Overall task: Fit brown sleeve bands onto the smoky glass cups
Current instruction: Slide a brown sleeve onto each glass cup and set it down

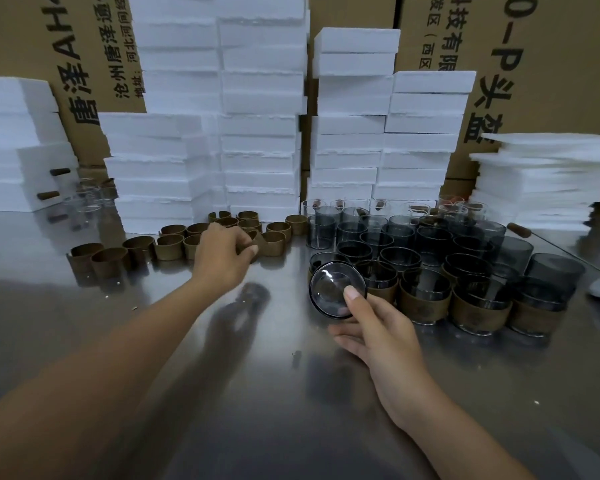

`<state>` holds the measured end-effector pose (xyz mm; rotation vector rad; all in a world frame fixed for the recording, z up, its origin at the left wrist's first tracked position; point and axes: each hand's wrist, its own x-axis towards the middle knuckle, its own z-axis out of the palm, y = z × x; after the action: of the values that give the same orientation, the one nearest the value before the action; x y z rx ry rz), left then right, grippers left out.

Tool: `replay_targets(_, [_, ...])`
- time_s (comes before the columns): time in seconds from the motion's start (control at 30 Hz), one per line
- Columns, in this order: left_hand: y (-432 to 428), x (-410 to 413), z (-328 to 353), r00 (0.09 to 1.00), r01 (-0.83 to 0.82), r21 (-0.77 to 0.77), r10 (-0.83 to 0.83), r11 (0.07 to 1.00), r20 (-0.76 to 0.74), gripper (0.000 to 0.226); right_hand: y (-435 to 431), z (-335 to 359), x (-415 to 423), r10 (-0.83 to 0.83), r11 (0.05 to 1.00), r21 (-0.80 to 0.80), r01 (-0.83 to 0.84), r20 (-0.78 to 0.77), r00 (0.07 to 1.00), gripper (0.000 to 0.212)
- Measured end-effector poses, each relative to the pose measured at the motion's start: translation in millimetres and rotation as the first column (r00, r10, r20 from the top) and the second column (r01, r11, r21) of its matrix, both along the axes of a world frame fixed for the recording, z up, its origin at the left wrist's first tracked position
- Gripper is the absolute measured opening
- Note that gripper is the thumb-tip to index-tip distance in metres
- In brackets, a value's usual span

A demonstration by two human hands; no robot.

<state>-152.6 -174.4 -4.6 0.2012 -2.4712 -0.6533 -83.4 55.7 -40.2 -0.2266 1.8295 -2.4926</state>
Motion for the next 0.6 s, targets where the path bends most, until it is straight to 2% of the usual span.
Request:
replay_targets(0.13, [36, 31, 10, 0.971, 0.178, 0.123, -0.154, 0.976, -0.185, 0.013, 1, 5, 3, -0.005, 1.000, -0.019, 0.006, 0.025, 1.000, 0.029])
replay_targets(0.2, [58, 56, 12, 0.936, 0.243, 0.193, -0.177, 0.951, -0.303, 0.018, 0, 8, 6, -0.001, 1.000, -0.031, 0.002, 0.029, 1.000, 0.028])
replay_targets(0.27, [78, 80, 10, 0.889, 0.324, 0.180, -0.233, 0.929, -0.394, 0.028, 0, 9, 7, 0.000, 0.999, -0.032, 0.001, 0.035, 0.999, 0.029])
replay_targets(0.33, [91, 95, 4, 0.862, 0.399, 0.167, -0.307, 0.902, -0.404, 0.027, 1, 10, 9, -0.006, 1.000, -0.022, 0.006, 0.037, 0.999, 0.032])
replay_targets(0.47, [103, 103, -6, 0.859, 0.486, 0.356, -0.362, 0.798, -0.362, 0.013, 2, 10, 12, -0.012, 1.000, -0.006, 0.012, 0.015, 1.000, 0.029])
replay_targets(0.53, [105, 106, -5, 0.839, 0.523, 0.465, -0.338, 0.714, -0.426, 0.012, 3, 12, 14, -0.008, 1.000, 0.002, 0.008, -0.003, 1.000, 0.023])
replay_targets(0.6, [104, 111, -4, 0.796, 0.588, 0.504, -0.341, 0.633, -0.501, 0.022, 3, 14, 16, 0.031, 0.999, -0.017, -0.031, -0.015, 0.999, 0.020])
